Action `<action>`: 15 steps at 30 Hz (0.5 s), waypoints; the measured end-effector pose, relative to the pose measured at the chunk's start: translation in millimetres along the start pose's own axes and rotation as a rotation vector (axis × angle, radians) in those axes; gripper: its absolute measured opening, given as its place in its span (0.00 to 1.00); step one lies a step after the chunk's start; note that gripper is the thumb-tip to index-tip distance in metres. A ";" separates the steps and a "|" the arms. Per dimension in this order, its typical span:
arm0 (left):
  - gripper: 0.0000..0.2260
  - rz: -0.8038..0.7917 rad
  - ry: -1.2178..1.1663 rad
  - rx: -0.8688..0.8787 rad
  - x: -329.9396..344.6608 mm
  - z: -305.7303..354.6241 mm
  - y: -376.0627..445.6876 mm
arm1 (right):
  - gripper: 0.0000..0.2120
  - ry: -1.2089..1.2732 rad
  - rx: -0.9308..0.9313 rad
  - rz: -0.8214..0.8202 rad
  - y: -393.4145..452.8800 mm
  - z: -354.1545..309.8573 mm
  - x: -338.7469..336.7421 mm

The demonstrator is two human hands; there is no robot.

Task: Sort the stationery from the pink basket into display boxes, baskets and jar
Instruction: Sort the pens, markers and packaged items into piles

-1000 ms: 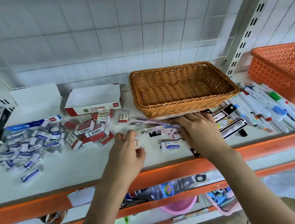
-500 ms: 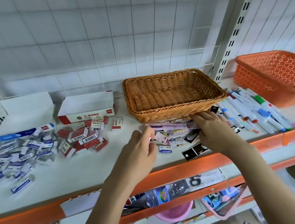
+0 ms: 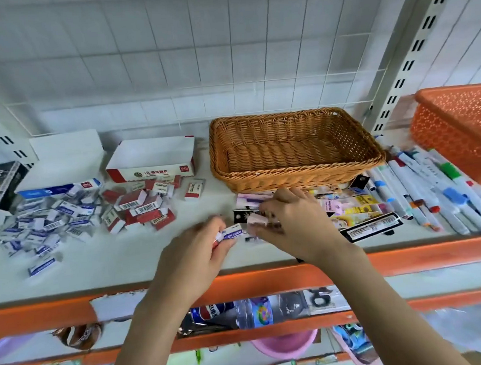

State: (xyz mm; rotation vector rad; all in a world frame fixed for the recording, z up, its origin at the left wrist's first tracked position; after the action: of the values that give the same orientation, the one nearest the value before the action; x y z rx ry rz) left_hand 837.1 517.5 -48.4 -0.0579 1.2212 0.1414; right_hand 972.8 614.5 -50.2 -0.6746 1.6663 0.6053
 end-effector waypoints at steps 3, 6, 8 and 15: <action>0.13 0.044 -0.070 -0.083 -9.6 -17.9 -9.1 | 0.16 -0.041 0.012 0.008 9.3 -9.4 3.3; 0.13 0.113 -0.173 -0.137 -18.4 -36.9 -17.8 | 0.10 0.009 -0.025 0.059 16.6 -21.7 4.1; 0.12 0.166 -0.226 -0.154 -25.9 -52.1 -24.9 | 0.09 0.079 -0.054 0.086 21.8 -34.4 3.1; 0.13 0.338 -0.380 -0.226 -74.6 -133.6 -62.9 | 0.04 0.363 -0.186 0.220 46.6 -118.4 13.3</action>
State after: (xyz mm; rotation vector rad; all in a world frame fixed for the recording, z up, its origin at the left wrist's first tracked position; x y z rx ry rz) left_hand 696.4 433.4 -26.1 -0.0194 0.8226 0.5611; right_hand 856.7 561.9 -39.8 -0.7740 2.0574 0.8403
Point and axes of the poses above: each hand's wrist, its own y-axis towards the middle knuckle, its own x-axis out of the palm, z = x × y, the point moved 5 cm from there along y, towards the middle knuckle, and after that the axes turned 8 degrees about -z, right-handed, at the moved point
